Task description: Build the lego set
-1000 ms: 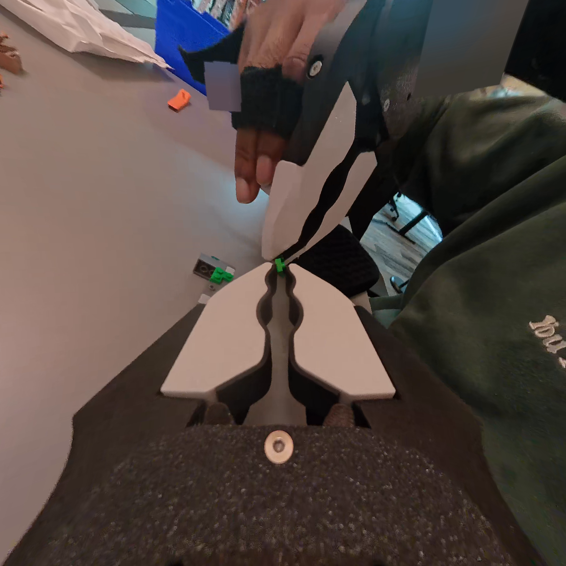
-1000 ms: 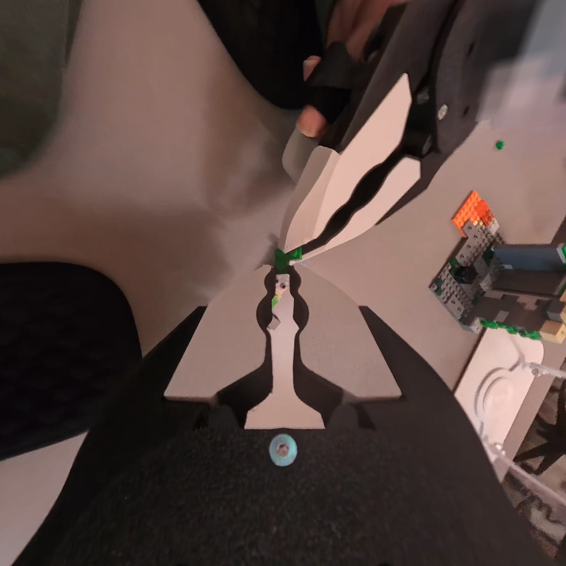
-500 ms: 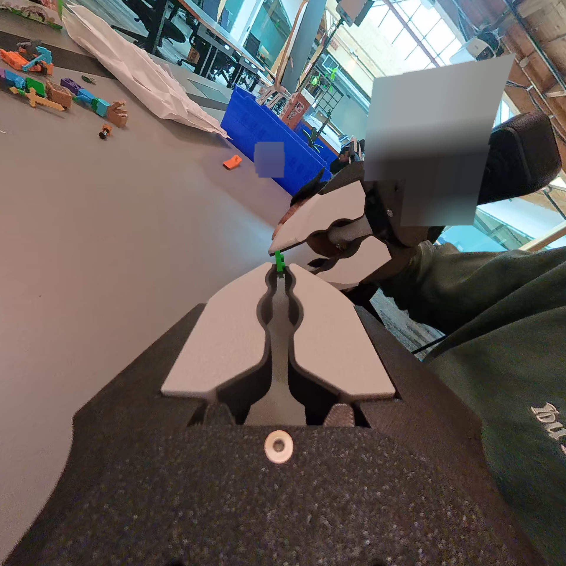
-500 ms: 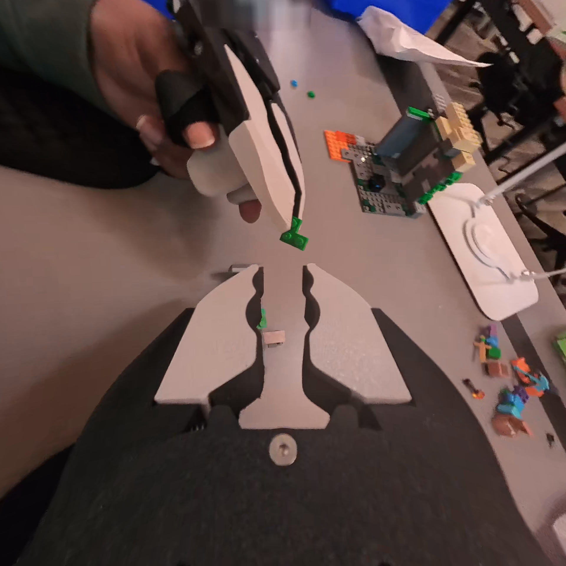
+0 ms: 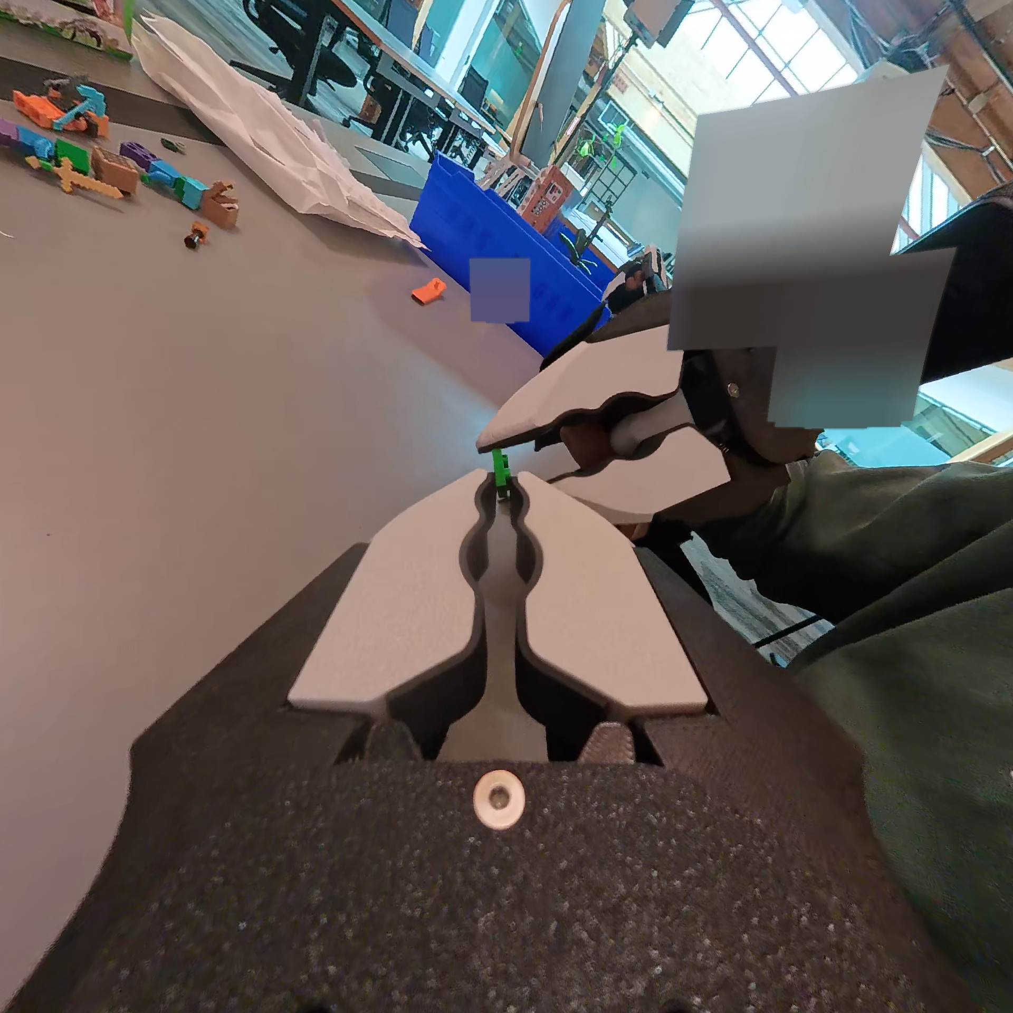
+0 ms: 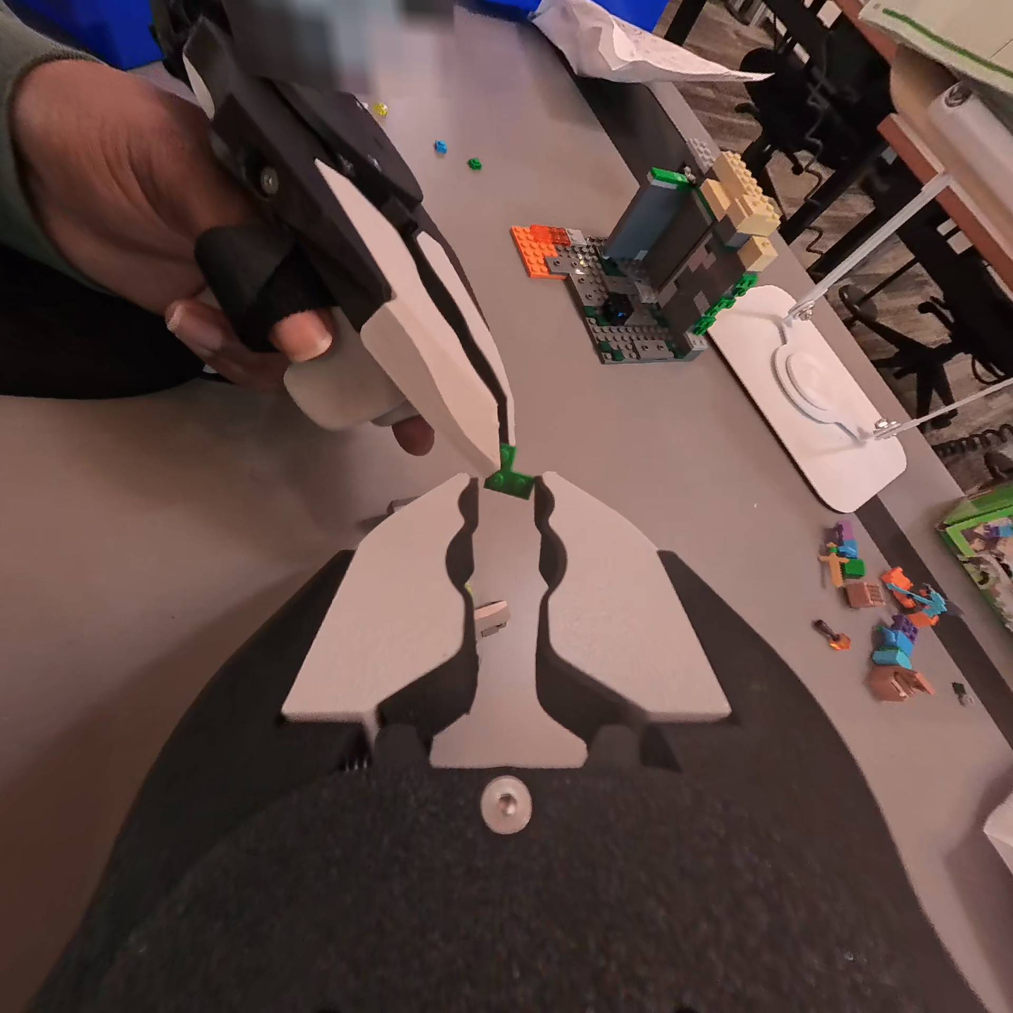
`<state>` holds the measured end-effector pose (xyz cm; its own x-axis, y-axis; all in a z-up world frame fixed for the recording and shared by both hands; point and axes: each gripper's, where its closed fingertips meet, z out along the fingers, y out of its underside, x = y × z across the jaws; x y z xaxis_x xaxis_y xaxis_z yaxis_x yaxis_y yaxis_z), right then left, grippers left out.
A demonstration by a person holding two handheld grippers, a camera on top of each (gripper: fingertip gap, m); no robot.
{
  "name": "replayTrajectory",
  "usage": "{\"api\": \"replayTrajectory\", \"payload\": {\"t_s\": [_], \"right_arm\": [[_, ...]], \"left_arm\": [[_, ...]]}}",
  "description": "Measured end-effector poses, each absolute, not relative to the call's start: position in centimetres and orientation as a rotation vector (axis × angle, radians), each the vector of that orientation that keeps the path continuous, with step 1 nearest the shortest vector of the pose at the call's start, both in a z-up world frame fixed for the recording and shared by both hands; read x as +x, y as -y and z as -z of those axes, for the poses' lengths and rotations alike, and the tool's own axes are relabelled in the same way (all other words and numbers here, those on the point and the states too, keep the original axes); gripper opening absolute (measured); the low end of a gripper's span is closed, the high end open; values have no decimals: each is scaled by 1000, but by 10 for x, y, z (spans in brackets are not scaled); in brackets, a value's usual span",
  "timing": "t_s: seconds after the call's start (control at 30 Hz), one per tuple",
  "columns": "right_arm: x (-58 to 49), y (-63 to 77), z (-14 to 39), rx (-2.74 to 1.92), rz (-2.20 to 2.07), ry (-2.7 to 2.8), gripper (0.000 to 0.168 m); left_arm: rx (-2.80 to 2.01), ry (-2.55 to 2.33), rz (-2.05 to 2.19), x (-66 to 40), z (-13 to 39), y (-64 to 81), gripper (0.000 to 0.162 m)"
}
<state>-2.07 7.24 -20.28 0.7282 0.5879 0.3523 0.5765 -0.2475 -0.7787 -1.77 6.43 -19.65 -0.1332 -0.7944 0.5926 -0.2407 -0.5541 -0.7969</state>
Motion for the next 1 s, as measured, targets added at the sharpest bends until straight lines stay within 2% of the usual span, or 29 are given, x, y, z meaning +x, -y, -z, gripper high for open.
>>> {"api": "replayTrajectory", "payload": {"t_s": [0.57, 1.0], "right_arm": [[-19, -71, 206, -1882, -17, 1195, 16], [-19, -70, 208, -1893, -18, 1208, 16]], "left_arm": [[-1722, -1199, 1721, -18, 201, -61, 5], [-1727, -1214, 1707, -18, 204, -60, 5]]}}
